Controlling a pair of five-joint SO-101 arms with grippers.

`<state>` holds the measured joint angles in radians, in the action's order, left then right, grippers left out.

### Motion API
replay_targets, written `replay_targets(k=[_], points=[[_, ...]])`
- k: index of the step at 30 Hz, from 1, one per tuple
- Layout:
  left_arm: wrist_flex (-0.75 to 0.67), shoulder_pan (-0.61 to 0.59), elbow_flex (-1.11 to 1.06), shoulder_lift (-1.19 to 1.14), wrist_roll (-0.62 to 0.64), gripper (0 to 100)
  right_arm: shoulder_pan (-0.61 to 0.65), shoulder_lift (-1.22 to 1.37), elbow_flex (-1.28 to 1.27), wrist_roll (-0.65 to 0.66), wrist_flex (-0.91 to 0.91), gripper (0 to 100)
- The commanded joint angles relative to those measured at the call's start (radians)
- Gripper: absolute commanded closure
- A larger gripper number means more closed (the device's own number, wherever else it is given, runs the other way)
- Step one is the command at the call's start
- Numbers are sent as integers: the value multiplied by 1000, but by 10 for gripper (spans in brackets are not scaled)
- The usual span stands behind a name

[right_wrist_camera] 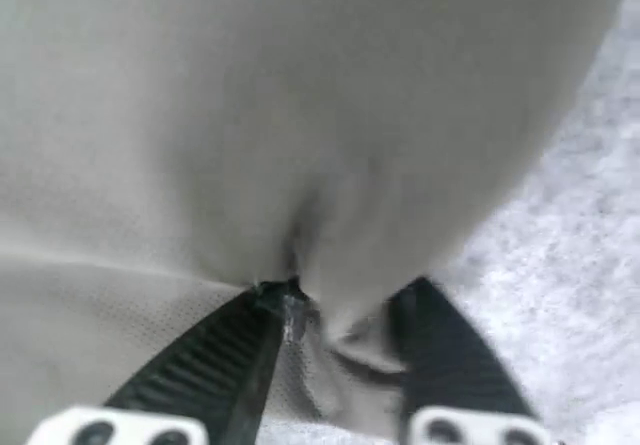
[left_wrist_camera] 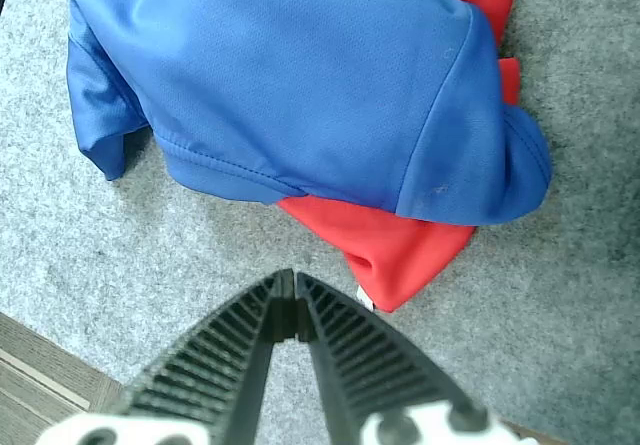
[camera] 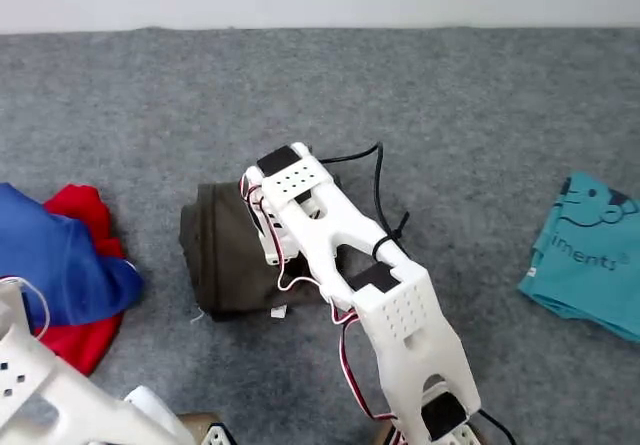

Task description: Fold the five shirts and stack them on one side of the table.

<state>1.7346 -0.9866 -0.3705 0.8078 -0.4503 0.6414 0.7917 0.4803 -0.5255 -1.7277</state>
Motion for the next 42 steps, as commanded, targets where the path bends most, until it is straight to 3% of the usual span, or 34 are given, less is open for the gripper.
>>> replay_targets(k=[1, 9, 15, 18, 24, 27, 30, 35, 42], points=[[0, 5, 28, 21, -8, 985, -2, 28, 29, -5, -58, 967], [2, 5, 28, 21, -8, 985, -30, -90, 23, 120, -67, 990], [3, 5, 33, 21, -8, 985, -208, -271, -130, 361, -64, 990], [3, 5, 31, 21, -8, 985, -371, -328, -204, 629, -54, 990], [3, 5, 30, 21, -38, 985, -684, -341, -203, 1366, 44, 990], [3, 5, 30, 21, -69, 985, -753, -335, -160, 1611, 71, 991], [3, 5, 30, 21, -72, 985, -759, -335, -106, 1777, 170, 991], [3, 5, 30, 21, -72, 985, -725, -332, -87, 1843, 438, 991], [5, 3, 30, 21, -72, 985, -667, -352, -86, 1835, 390, 950]])
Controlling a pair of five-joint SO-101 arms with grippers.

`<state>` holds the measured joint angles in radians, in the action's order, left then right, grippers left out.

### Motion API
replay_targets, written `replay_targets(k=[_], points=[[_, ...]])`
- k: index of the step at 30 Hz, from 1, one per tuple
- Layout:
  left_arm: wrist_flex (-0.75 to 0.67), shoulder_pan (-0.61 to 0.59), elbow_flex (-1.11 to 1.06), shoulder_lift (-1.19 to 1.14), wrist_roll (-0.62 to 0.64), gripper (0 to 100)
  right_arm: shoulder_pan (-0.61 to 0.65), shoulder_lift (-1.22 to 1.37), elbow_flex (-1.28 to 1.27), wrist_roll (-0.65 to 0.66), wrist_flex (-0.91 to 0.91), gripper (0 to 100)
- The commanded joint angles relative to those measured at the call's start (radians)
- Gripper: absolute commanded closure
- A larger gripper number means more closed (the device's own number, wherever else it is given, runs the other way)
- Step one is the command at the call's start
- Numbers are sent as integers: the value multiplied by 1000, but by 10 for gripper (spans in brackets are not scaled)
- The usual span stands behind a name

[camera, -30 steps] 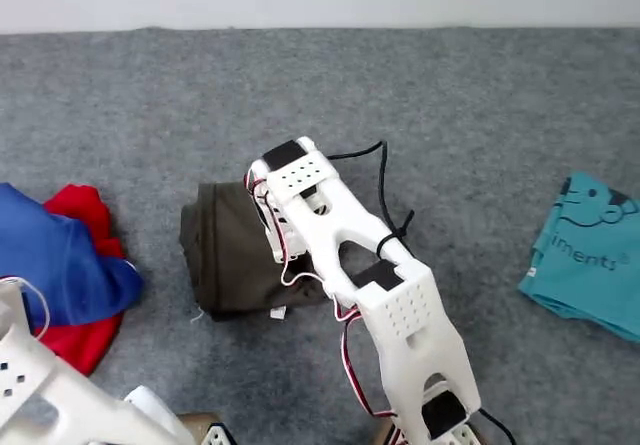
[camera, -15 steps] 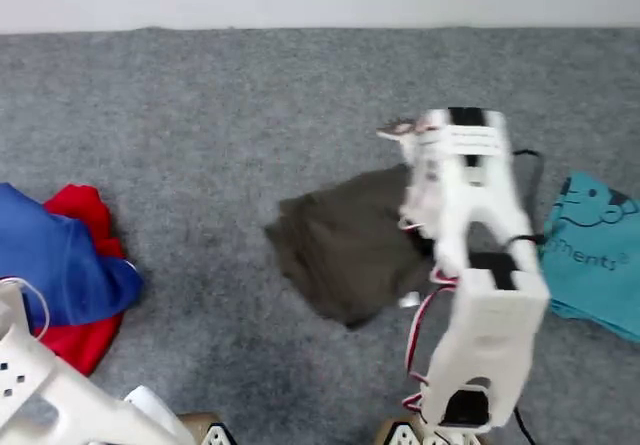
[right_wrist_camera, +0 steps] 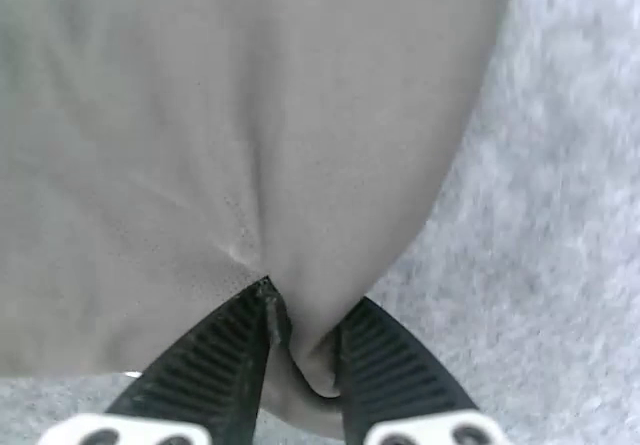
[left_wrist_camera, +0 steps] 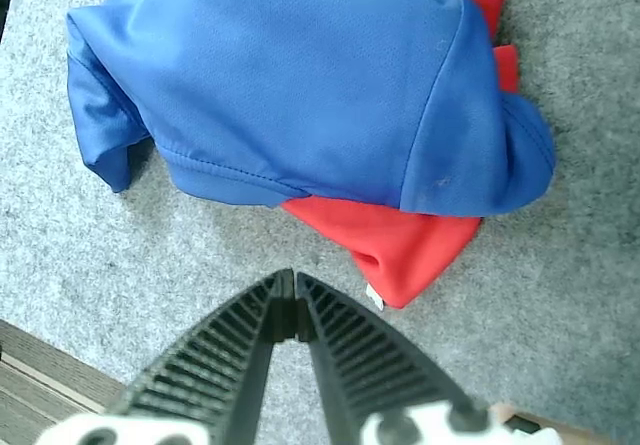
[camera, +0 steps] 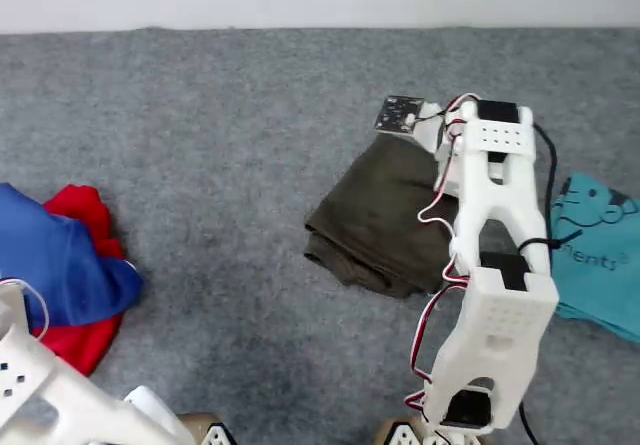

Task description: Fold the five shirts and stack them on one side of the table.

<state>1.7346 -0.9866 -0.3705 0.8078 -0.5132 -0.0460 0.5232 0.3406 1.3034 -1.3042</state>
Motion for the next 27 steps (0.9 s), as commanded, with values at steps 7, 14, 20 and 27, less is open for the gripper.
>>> replay_targets(k=[7, 14, 20, 27], points=[[18, 3, 30, 21, -11, 985, 28, -191, 158, -522, -237, 663], [18, 3, 30, 21, -11, 985, 110, -259, 184, -862, -489, 758], [18, 3, 30, 21, -14, 985, 105, -262, 18, -939, -492, 962], [20, -5, 30, 21, -78, 985, 87, -351, -230, -944, -487, 990]])
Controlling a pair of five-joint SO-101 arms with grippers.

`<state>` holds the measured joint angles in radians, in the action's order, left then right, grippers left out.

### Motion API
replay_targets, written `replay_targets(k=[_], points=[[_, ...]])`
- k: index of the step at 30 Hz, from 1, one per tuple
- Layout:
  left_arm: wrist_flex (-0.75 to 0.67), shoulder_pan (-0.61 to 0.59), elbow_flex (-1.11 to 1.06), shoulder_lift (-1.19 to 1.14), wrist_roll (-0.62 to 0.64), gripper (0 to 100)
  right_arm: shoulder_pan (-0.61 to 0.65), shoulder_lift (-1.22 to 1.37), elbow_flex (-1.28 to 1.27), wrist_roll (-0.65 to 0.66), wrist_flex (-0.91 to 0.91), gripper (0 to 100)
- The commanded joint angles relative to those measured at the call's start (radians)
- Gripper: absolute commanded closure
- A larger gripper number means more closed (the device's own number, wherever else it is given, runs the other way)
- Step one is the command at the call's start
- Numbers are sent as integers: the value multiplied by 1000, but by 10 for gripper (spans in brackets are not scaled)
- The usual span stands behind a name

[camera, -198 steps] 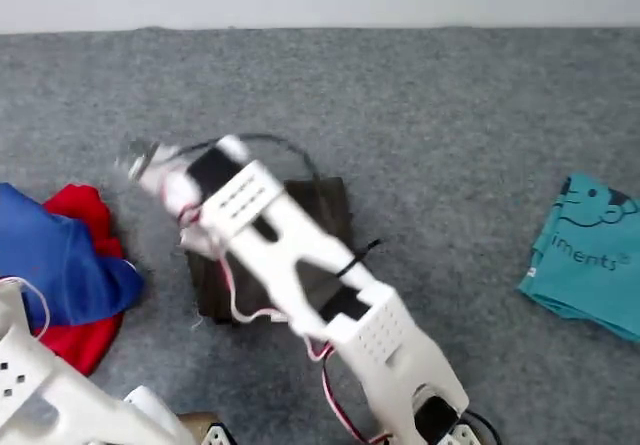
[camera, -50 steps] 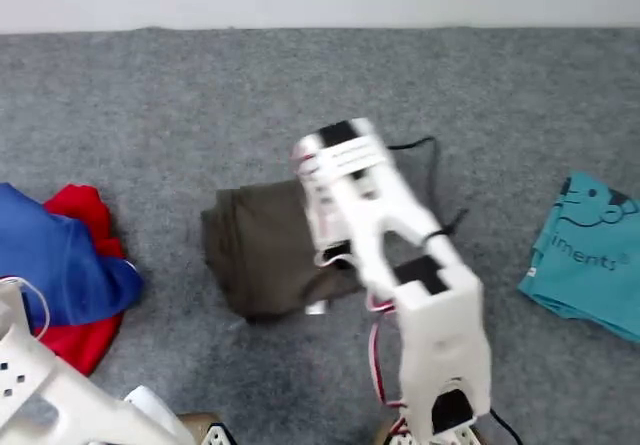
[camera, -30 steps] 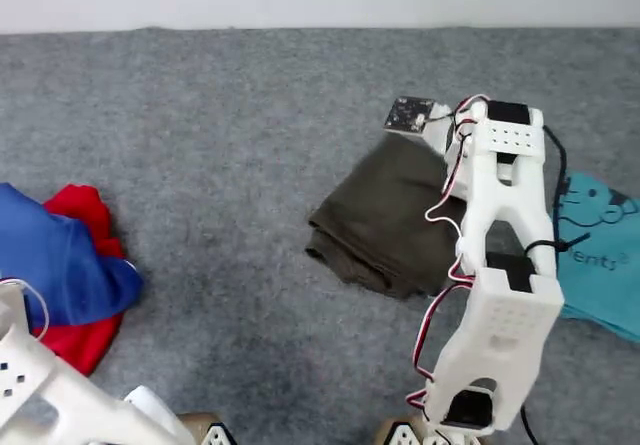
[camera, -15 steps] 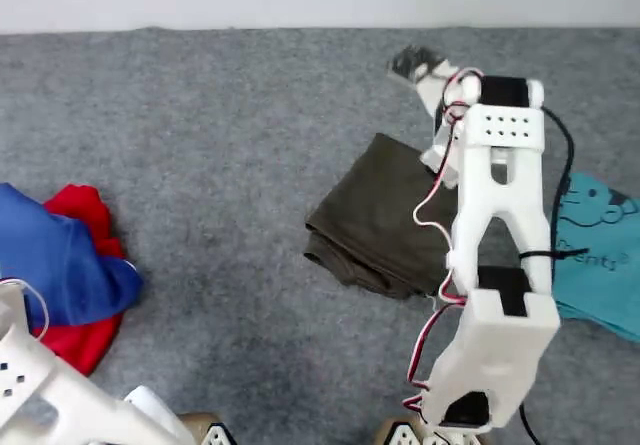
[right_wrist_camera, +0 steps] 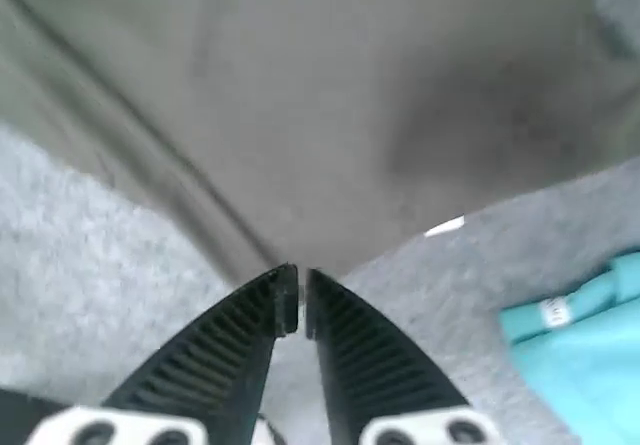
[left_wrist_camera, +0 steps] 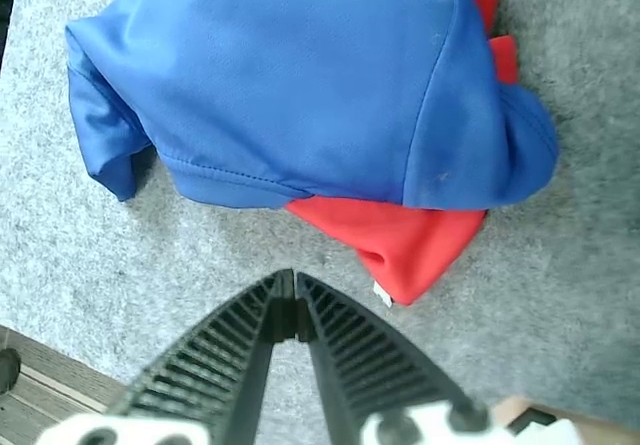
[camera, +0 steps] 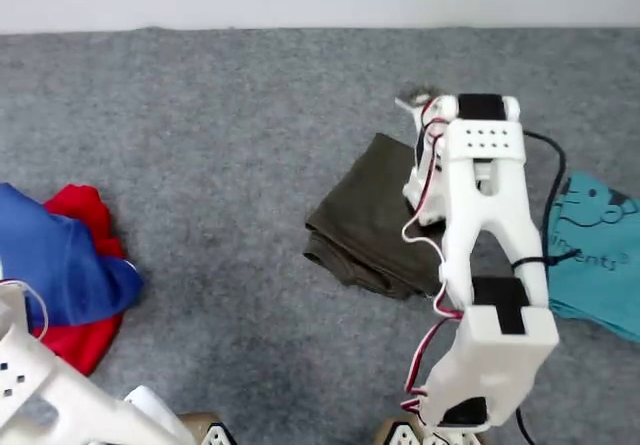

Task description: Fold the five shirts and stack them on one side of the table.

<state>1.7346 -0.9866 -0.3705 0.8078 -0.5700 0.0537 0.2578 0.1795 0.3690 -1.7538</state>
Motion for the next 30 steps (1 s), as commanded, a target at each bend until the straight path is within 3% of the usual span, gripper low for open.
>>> replay_targets(k=[1, 8, 12, 21, 30], points=[[20, -5, 30, 21, -21, 985, -13, -93, -114, -11, -33, 990], [20, -3, 30, 21, -21, 985, 4, -94, -436, -11, 206, 990], [20, -3, 28, 21, -21, 985, 51, -104, -517, -9, 213, 990], [20, -3, 28, 21, -20, 985, 65, -243, -265, -9, 91, 990], [20, -3, 28, 21, -20, 985, 260, -154, -180, -9, 371, 990]])
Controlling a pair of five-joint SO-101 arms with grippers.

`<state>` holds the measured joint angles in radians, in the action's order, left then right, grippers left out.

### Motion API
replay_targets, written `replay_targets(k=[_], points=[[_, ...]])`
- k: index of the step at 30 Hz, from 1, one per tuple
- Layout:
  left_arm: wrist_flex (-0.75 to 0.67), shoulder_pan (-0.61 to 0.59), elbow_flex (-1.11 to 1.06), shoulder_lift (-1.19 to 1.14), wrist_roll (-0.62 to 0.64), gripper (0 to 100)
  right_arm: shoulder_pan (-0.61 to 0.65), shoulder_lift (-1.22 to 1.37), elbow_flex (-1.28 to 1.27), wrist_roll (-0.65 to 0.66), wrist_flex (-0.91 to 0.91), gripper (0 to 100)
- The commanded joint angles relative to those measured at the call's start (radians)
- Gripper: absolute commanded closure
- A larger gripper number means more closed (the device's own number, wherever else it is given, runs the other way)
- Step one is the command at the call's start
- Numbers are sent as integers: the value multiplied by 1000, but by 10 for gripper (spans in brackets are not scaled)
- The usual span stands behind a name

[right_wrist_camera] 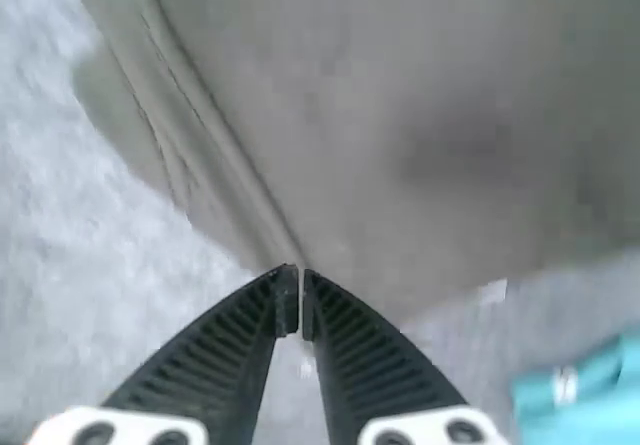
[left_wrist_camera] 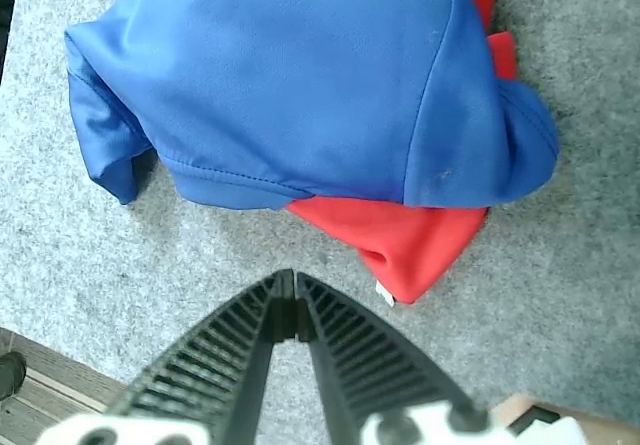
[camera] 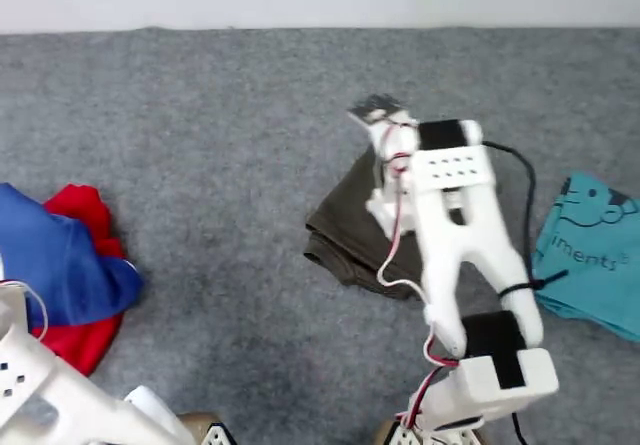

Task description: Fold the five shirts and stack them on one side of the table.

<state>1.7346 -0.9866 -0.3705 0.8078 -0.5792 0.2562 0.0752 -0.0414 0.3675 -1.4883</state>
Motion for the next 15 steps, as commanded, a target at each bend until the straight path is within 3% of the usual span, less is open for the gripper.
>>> replay_targets(k=[1, 7, 15], points=[[20, -3, 28, 21, -11, 985, 76, 61, 41, -8, 148, 990], [20, -5, 28, 21, -11, 985, 156, 274, 49, -9, 298, 990], [20, -5, -15, 23, -11, 985, 243, 295, 133, -74, 68, 990]])
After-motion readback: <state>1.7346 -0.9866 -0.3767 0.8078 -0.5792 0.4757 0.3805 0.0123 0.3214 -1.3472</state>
